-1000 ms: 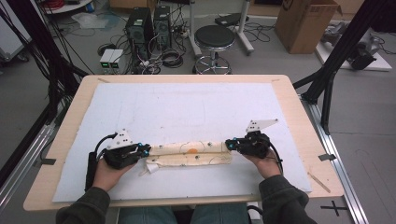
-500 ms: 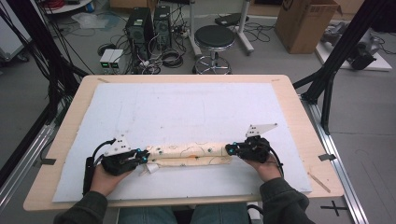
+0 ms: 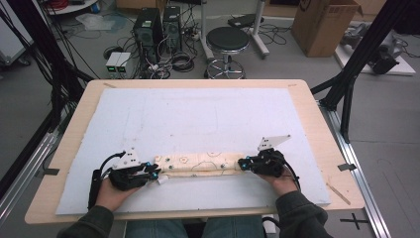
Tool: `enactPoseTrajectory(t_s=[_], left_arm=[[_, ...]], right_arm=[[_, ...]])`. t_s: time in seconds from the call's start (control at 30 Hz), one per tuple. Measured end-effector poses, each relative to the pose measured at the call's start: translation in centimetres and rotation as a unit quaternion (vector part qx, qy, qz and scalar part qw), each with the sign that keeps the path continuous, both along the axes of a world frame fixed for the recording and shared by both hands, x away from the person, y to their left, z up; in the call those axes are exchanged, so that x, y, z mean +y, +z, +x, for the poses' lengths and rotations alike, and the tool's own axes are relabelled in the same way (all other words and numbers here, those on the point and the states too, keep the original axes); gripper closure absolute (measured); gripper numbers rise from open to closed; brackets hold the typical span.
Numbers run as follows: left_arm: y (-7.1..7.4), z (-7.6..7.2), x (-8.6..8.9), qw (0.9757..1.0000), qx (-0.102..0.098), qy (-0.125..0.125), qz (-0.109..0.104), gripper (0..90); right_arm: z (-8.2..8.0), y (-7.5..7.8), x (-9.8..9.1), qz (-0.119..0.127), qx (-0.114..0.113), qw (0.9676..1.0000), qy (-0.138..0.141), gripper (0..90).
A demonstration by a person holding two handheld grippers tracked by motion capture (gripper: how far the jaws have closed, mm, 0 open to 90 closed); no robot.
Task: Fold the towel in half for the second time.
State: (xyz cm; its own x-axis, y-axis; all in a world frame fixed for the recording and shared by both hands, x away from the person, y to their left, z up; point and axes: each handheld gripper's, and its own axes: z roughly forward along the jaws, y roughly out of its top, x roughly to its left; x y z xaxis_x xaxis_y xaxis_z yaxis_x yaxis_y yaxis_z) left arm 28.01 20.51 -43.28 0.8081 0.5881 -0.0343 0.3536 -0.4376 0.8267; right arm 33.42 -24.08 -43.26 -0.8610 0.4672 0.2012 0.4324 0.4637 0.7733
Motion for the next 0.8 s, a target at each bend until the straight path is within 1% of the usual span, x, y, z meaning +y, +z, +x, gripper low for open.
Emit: enactPoseTrajectory(t_s=[0.1,0.17,0.27,0.3,0.4,0.47,0.5,0.53,0.57,0.6,0.67,0.77,0.8], left_arm=[[-0.1,0.0,-0.1,1.0000,0.006,-0.004,0.001,70.6],[-0.1,0.0,-0.1,0.9999,0.008,-0.006,-0.002,68.2],[0.0,0.0,0.0,0.9999,0.009,-0.012,-0.007,64.7],[0.0,-0.1,0.0,0.9998,0.010,-0.012,-0.011,63.3],[0.3,-0.2,0.2,0.9997,0.011,-0.017,-0.016,59.3],[0.5,-0.3,0.4,0.9995,0.011,-0.015,-0.026,55.7],[0.6,-0.3,0.6,0.9995,0.010,-0.016,-0.026,55.6],[0.8,-0.3,0.7,0.9995,0.007,-0.016,-0.028,54.8],[0.9,-0.4,0.8,0.9993,0.009,-0.014,-0.034,53.7],[1.0,-0.4,1.0,0.9992,0.008,-0.012,-0.036,52.9],[1.3,-0.4,1.1,0.9991,0.006,-0.009,-0.042,51.4],[1.8,-0.3,1.3,0.9988,0.002,-0.006,-0.049,50.7],[2.1,-0.2,1.2,0.9985,0.000,-0.005,-0.055,50.1]], right_arm=[[0.0,-0.1,0.0,-0.003,0.000,1.0000,0.000,83.6],[0.0,-0.2,0.0,-0.005,0.000,1.0000,0.000,83.0],[0.0,-0.2,0.0,-0.003,0.000,1.0000,0.000,80.3],[0.0,-0.2,0.0,-0.003,0.000,1.0000,-0.001,78.4],[0.0,-0.2,0.0,0.000,0.005,1.0000,-0.001,74.4],[-0.1,-0.1,-0.1,0.008,0.008,0.9999,-0.001,69.2],[-0.1,0.0,-0.2,0.014,0.007,0.9999,0.000,68.5],[-0.2,0.1,-0.2,0.016,0.005,0.9999,0.001,66.6],[-0.4,0.2,-0.3,0.015,0.005,0.9999,0.000,65.1],[-0.5,0.4,-0.4,0.016,0.005,0.9999,0.001,64.3],[-0.8,0.7,-0.7,0.019,-0.001,0.9998,0.002,62.6],[-1.1,1.3,-1.1,0.031,-0.005,0.9995,-0.002,60.7],[-1.2,1.5,-1.2,0.035,-0.008,0.9993,-0.003,60.5]])
